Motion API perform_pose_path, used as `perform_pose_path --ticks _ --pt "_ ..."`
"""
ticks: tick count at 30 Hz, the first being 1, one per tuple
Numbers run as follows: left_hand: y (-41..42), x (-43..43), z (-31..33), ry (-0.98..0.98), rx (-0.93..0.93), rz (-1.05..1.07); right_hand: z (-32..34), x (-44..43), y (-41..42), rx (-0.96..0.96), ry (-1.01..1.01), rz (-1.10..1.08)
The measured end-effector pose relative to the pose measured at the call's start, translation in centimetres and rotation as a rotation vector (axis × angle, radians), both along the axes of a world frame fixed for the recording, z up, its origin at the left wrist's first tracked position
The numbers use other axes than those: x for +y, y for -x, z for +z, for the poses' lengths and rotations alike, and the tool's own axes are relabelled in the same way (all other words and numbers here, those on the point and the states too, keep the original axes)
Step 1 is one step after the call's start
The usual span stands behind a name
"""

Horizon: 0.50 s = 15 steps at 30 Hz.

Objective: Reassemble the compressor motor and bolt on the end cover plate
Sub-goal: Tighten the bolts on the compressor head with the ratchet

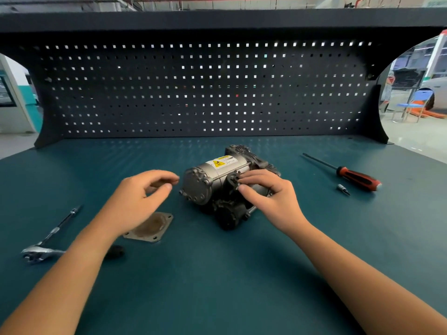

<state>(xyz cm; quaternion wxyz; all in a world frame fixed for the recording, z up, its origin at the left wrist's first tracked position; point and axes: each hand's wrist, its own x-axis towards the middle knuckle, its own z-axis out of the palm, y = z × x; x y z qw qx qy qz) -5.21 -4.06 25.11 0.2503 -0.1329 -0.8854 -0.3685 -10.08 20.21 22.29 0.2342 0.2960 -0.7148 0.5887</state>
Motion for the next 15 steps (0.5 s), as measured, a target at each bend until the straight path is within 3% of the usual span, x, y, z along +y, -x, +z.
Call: perform_pose_path --ticks 3,7,13,15 --pt "-2.1 -4.9 -1.2 0.198 -0.121 0.077 0.0 0.2 0.1 -0.005 -0.021 0.000" --pt "-6.6 -12.5 -4.4 0.306 -0.349 0.266 0.1 0.2 0.0 -0.022 -0.070 -0.015" --pt "-6.8 -16.6 -7.8 0.448 -0.197 0.397 0.3 0.1 -0.4 -0.043 -0.063 -0.018" --pt "-5.7 -17.5 -8.6 0.494 -0.063 0.486 0.3 0.1 -0.3 -0.045 -0.062 -0.014"
